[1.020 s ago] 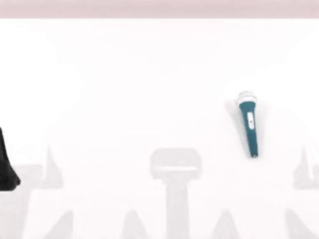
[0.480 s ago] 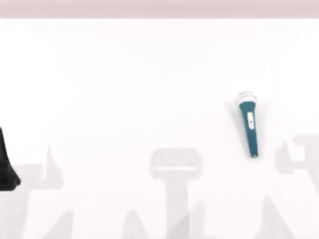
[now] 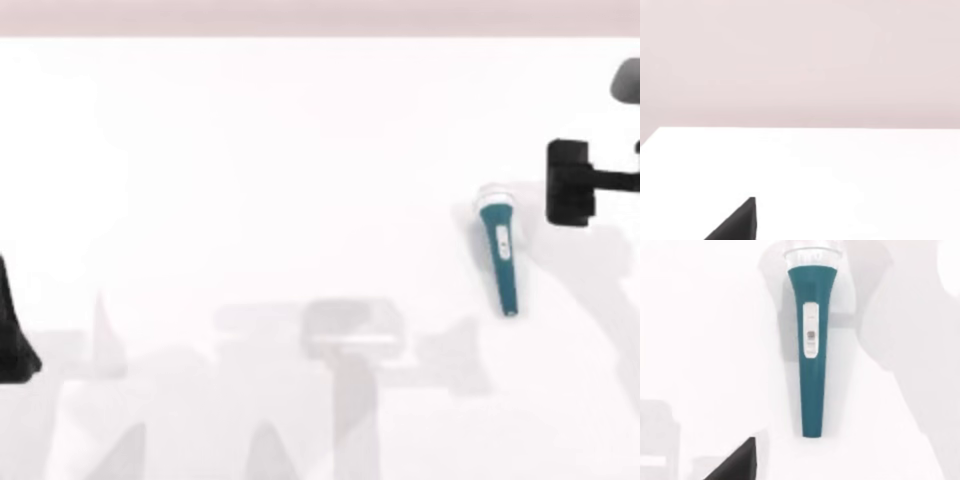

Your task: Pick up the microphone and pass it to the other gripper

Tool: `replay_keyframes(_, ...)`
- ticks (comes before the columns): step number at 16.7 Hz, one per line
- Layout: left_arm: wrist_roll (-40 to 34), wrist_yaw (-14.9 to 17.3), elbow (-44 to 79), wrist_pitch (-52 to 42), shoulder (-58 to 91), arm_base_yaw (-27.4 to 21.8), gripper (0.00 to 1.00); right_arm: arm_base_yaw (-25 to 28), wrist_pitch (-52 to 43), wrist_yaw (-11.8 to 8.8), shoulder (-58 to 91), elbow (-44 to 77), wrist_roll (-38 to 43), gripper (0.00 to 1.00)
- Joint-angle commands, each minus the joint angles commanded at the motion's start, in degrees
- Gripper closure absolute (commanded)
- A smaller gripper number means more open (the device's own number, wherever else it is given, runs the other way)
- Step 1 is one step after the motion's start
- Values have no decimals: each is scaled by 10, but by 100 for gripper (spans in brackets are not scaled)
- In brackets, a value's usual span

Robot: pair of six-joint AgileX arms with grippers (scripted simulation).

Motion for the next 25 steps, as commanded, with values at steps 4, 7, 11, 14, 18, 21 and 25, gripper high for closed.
replay_keyframes(4, 0, 0, 0, 0, 0, 0, 0, 39, -90, 5, 181, 135, 41, 0)
replay_keyframes(7, 0, 0, 0, 0, 0, 0, 0, 59, -143, 9, 269, 197, 61, 0)
replay_keyframes(11, 0, 0, 0, 0, 0, 0, 0, 68, -170, 12, 309, 224, 71, 0)
replay_keyframes(14, 0, 0, 0, 0, 0, 0, 0, 68, -170, 12, 309, 224, 71, 0)
replay_keyframes(18, 0, 0, 0, 0, 0, 0, 0, 66, -147, 11, 321, 210, 69, 0)
replay_keyframes(21, 0, 0, 0, 0, 0, 0, 0, 65, -76, 12, 358, 180, 68, 0)
replay_keyframes(25, 0, 0, 0, 0, 0, 0, 0, 63, 14, 12, 406, 139, 67, 0)
